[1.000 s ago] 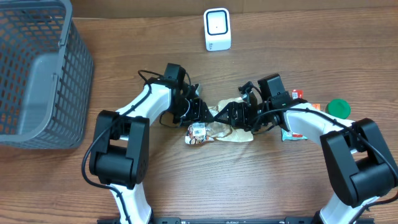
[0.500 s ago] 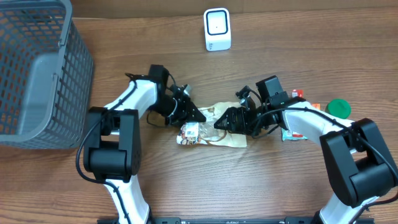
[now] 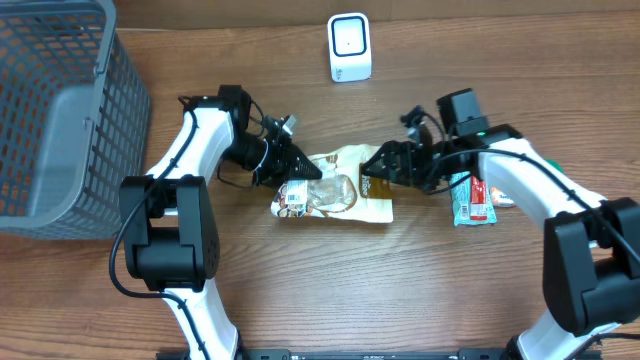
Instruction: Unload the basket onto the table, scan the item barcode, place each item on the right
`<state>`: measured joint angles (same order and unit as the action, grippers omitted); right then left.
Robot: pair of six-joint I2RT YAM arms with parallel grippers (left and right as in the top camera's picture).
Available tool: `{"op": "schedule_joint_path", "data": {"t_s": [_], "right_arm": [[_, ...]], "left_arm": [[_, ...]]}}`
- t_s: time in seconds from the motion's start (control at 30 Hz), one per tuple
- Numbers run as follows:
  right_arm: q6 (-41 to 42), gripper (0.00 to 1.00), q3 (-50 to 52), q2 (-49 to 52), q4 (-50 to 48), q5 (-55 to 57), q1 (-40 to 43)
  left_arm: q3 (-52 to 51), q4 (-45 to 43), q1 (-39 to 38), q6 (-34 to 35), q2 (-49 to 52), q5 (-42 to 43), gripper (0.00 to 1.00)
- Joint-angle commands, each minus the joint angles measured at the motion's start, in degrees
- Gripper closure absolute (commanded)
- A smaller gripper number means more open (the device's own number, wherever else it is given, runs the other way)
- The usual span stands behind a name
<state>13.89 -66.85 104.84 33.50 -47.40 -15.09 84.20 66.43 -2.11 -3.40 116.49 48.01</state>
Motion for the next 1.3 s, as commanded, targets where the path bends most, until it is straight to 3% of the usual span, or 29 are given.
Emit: {"op": "schedule_joint_path", "data": {"t_s": [0.0, 0.23, 0.57, 0.7, 0.87, 1.03, 1.17, 1.27], "right_arm": [[-0.72, 0.0, -0.83, -1.33, 1.49, 0.37, 2.16], [-2.43, 0.0, -0.68, -1.33, 4.35, -0.52, 0.24], [-1.46, 0.0, -0.68, -1.27, -3.93, -8.26, -6.21], [-1.27, 0.05, -0.68, -1.27, -6.19, -8.87, -7.48], [-1.27, 0.32, -0.68, -1.27, -8.9, -8.87, -7.52], [-1.31, 0.36, -0.68, -1.27, -10.56, -7.19, -7.52], [-1.33, 0.61, -0.68, -1.27, -10.49, -3.74, -7.52], [-1.31, 0.62, -0.68, -1.27, -10.49, -3.08, -7.5]], "left_arm": [[3.13, 1.55, 0.26, -3.52, 0.72, 3.13, 0.76], [3.52, 1.51, -0.26, -3.52, 0.72, 5.05, 0.76], [3.52, 1.49, -1.97, -3.52, 0.72, 6.08, 0.75], [3.52, 1.49, -2.05, -3.52, 0.72, 6.05, 0.75], [3.52, 1.51, -2.08, -3.74, 0.72, 6.05, 0.75], [3.52, 0.94, -2.05, -3.74, 0.72, 6.01, 0.74], [3.52, -0.11, -2.05, -3.72, 0.72, 5.77, 0.71], [3.52, -0.98, -2.05, -3.69, 0.72, 5.4, 0.68]]}}
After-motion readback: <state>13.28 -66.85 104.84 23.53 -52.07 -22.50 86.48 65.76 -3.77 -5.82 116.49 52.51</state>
